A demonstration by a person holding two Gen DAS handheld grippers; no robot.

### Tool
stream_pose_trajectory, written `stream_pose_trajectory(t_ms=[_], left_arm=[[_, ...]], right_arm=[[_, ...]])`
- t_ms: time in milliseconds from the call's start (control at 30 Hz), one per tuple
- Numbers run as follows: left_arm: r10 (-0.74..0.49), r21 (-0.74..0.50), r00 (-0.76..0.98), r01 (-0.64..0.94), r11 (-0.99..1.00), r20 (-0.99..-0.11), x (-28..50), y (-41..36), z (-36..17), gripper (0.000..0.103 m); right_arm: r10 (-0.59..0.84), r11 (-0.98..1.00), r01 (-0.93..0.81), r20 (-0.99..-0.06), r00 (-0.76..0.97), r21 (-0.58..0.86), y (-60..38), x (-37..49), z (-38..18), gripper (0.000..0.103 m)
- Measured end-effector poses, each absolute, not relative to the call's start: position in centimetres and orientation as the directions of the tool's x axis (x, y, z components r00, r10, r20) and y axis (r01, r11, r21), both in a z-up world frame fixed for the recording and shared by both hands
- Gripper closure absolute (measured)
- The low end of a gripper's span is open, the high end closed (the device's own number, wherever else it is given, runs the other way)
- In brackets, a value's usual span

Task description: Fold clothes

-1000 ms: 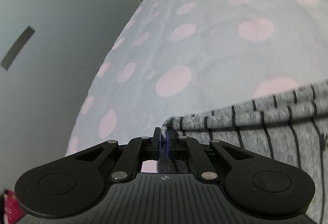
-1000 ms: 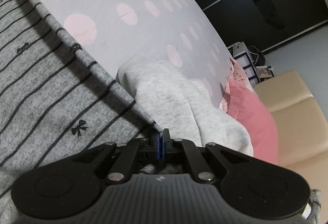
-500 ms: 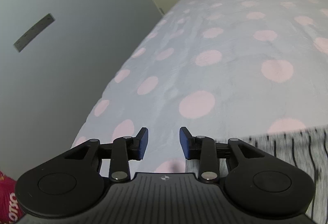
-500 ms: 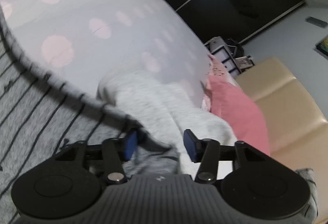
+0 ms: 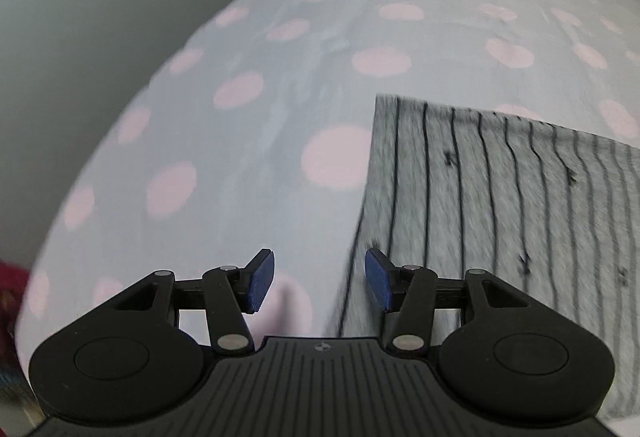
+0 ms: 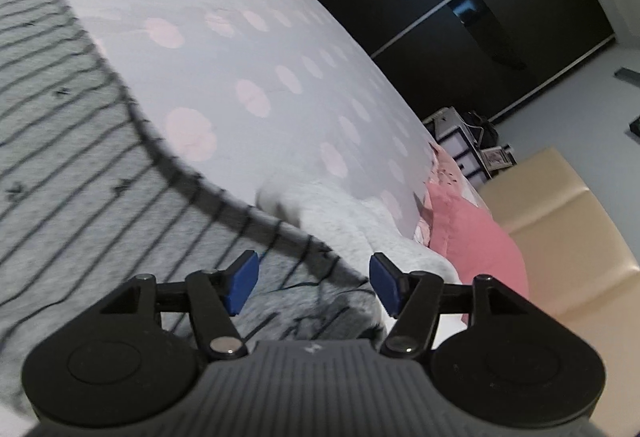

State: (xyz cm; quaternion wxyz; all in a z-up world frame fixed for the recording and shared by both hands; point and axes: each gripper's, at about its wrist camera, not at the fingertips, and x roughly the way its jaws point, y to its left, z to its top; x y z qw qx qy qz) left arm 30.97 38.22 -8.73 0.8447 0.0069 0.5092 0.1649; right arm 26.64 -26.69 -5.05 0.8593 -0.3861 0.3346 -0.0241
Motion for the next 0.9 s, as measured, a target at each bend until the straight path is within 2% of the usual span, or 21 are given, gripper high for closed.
stream_pose_trajectory(t_ms=[133,400,467,567,733,800,900], left_arm=[[0.212,0.085,0.403,-0.31,0.947,-0.891,28.2,38.8,-8.5,0.049],[0.068,-0.121,0.384,-0.447,0.886,-0.921,24.4,40.3,-11.1,0.049],[0.037,-0.17,0.402,-0.465,0.869,-0.915,23.8,40.4,-11.9,0.049],[-0.017,-0.233,0.413,-0.478,0.847,-0.911,23.4,40.6,-13.2,0.049],[-0.005,-0.239,0.426,-0.497,0.834,-0.905,23.9,40.4,-13.8,0.049],[0.018,-0.21,0.428,-0.479,0.852,-0.904,24.1,39.8,-14.0,0.052],[0.025,-0.193,0.439,-0.444,0.875,-0.898,24.4,39.1,-13.7,0.071]], right_arm=[[-0.24,0.769,-0.215,-0.583,0.776,-0.602,-25.4,23.1,-2.0,0.035],[-0.091,0.882,-0.244,-0.654,0.751,-0.404,-22.5,14.1,1.8,0.032],[-0.084,0.893,-0.238,-0.661,0.746,-0.382,-21.8,12.3,1.9,0.028],[-0.112,0.902,-0.209,-0.674,0.731,-0.377,-21.4,10.3,1.1,0.027],[-0.122,0.953,-0.122,-0.716,0.687,-0.279,-22.6,9.2,-0.3,0.027],[-0.135,0.952,-0.119,-0.733,0.666,-0.283,-22.7,9.3,-1.4,0.027],[-0.173,0.935,-0.14,-0.764,0.622,-0.326,-22.7,10.1,-3.2,0.027]])
